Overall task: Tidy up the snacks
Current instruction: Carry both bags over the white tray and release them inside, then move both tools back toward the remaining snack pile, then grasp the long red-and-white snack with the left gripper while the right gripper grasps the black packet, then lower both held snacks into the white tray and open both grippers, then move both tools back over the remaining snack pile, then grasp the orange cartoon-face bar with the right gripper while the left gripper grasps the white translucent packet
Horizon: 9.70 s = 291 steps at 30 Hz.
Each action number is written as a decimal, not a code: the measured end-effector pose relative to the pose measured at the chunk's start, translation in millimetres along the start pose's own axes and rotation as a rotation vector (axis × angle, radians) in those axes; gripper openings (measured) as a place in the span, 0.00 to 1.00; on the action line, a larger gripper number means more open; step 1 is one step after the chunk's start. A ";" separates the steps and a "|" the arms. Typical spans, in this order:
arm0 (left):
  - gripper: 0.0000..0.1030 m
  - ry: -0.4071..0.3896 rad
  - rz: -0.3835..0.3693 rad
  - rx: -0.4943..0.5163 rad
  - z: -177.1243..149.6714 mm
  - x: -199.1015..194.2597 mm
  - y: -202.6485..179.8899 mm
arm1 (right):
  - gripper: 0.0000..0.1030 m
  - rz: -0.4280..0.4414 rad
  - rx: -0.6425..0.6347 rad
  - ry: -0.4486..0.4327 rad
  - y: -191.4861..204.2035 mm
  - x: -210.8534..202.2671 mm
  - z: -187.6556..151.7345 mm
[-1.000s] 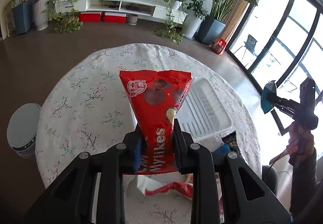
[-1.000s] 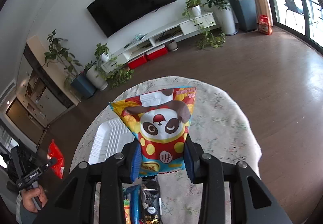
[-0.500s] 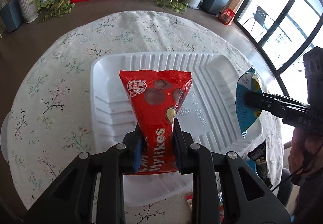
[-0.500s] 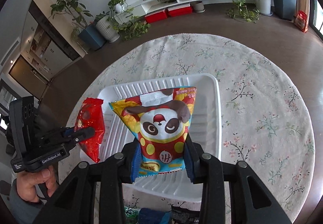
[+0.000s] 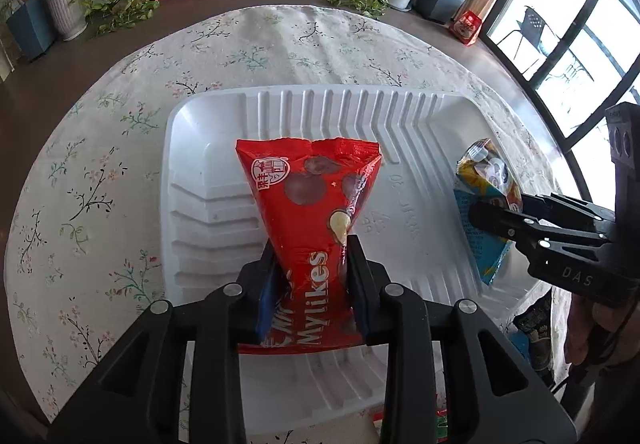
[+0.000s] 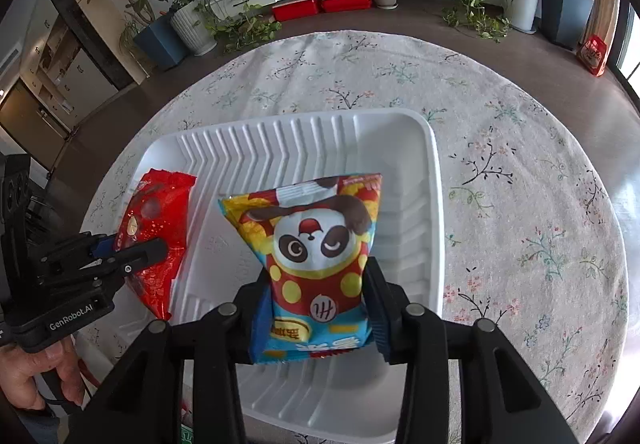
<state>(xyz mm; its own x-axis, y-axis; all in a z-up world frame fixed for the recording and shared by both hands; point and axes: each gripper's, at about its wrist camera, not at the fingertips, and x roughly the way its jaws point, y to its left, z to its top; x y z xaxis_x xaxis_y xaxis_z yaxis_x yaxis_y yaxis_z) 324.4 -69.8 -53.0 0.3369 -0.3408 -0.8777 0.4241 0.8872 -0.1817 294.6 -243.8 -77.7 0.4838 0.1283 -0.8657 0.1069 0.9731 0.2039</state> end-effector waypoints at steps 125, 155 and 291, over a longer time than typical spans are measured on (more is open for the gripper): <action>0.19 -0.078 0.008 -0.001 -198.0 -100.7 6.8 | 0.64 -0.034 -0.005 -0.085 0.4 -87.0 -173.3; 0.19 -0.271 -0.147 -0.052 -133.9 -171.2 19.8 | 0.26 0.029 0.287 -0.361 -82.5 -182.8 -141.7; 0.92 -0.163 0.041 -0.053 -250.2 -110.3 -48.8 | 0.19 0.051 -0.100 -0.152 68.5 -117.0 -213.7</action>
<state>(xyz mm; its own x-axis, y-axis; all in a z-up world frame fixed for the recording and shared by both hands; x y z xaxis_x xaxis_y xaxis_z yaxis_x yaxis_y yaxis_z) 56.2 2.4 -58.3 0.4868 -0.3457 -0.8022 0.3636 0.9152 -0.1738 59.7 -151.3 -60.1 0.6132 0.1547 -0.7747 -0.0046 0.9813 0.1924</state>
